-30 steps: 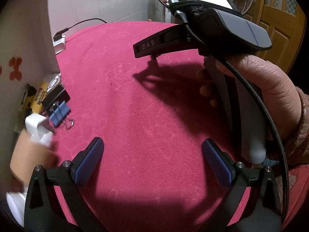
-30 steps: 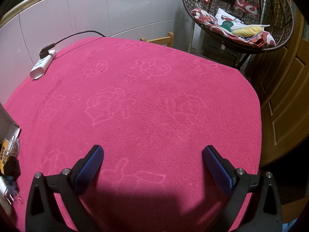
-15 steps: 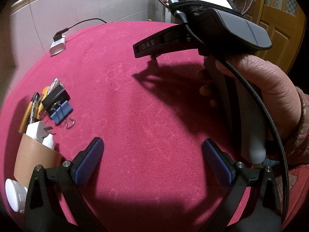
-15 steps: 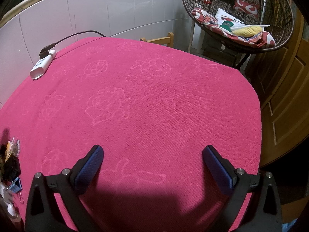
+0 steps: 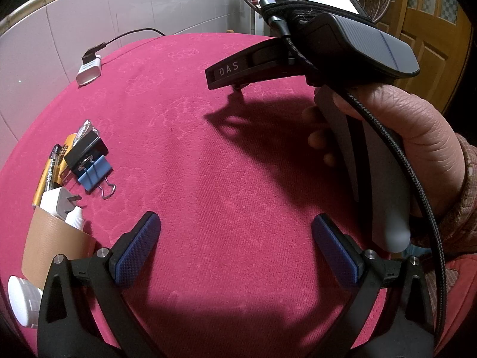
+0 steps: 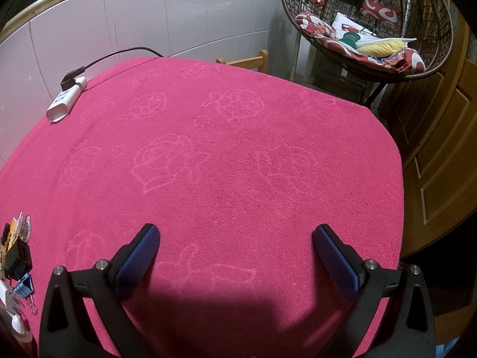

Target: Organize rigid objects

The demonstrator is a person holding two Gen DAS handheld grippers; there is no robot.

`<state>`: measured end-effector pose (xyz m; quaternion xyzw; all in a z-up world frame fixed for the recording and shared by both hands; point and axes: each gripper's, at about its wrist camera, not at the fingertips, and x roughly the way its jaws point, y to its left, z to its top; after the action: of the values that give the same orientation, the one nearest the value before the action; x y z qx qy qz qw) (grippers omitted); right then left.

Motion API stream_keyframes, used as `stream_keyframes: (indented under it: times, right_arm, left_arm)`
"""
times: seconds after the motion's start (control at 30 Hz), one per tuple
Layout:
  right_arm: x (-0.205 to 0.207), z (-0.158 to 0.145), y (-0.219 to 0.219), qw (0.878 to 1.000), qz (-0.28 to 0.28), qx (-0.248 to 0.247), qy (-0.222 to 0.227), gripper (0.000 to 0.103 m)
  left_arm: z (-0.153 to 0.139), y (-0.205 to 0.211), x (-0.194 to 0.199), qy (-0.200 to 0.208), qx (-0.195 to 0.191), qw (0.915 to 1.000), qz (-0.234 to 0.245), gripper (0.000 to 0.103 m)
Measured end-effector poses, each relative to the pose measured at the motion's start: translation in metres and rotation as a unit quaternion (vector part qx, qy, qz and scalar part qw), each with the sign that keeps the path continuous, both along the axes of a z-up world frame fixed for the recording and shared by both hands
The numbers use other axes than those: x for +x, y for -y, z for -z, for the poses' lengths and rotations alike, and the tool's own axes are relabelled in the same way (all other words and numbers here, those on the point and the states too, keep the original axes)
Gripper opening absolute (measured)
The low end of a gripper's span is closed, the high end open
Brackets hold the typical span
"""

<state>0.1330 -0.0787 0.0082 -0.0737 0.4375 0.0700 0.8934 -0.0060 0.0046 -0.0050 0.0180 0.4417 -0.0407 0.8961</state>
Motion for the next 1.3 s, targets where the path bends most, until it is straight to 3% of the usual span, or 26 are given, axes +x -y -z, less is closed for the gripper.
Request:
stream_keyframes:
  times: [1.1, 1.2, 1.3]
  right_arm:
    - [-0.002, -0.001, -0.001, 1.000, 0.000, 0.003, 0.001, 0.103]
    - [-0.004, -0.003, 0.003, 1.000, -0.011, 0.020, 0.000, 0.103]
    - [-0.009, -0.015, 0.014, 0.996, -0.041, 0.083, 0.000, 0.103]
  left_arm:
    - [0.000, 0.001, 0.000, 0.000, 0.000, 1.0000, -0.001, 0.103]
    - [-0.003, 0.001, -0.005, -0.002, 0.003, 0.9998, -0.019, 0.103]
    - [-0.023, -0.003, -0.030, 0.038, 0.012, 0.9976, -0.056, 0.103]
